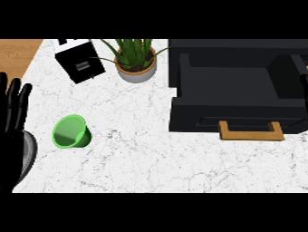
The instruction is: Pick up the cup, place it into the drawer and close the drawer
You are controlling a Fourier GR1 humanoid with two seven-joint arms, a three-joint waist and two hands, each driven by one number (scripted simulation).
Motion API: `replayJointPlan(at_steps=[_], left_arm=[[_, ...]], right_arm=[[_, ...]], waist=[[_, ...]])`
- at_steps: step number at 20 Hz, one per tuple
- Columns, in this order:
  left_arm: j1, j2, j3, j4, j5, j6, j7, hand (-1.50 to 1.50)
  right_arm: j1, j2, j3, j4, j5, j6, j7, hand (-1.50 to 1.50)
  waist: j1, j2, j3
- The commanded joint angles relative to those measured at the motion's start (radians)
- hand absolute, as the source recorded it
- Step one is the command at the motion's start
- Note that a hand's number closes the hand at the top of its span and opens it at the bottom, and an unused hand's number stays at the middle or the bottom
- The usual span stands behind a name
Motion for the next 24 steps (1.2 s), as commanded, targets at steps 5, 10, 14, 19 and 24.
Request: replayJointPlan(at_steps=[5, 10, 14, 19, 24], left_arm=[[-0.013, -0.064, -0.013, -0.025, -0.23, 0.192, 0.068, -1.5], [-0.076, -0.073, 0.079, 0.18, -0.001, 0.251, -0.033, -1.5], [-0.139, -0.062, 0.061, 0.184, -0.021, 0.288, 0.037, -1.5], [-0.102, -0.073, -0.032, 0.25, -0.021, 0.368, -0.067, -1.5], [-0.113, -0.041, 0.031, 0.163, -0.022, 0.33, 0.049, -1.5]], right_arm=[[0.035, 0.031, 0.069, -0.023, -0.032, 0.037, 0.062, -1.5], [-0.011, 0.043, 0.078, 0.018, -0.14, 0.069, 0.168, -1.5], [0.03, 0.044, 0.035, 0.014, -0.168, 0.093, 0.114, -1.5], [-0.037, 0.051, 0.053, 0.023, -0.131, 0.073, 0.17, -1.5], [0.052, 0.079, 0.071, 0.054, -0.119, 0.105, 0.07, -1.5]], waist=[[-0.02, 0.004, -0.007], [-0.02, 0.007, -0.009], [-0.021, 0.006, -0.008], [-0.021, 0.006, -0.008], [-0.019, 0.006, -0.008]])
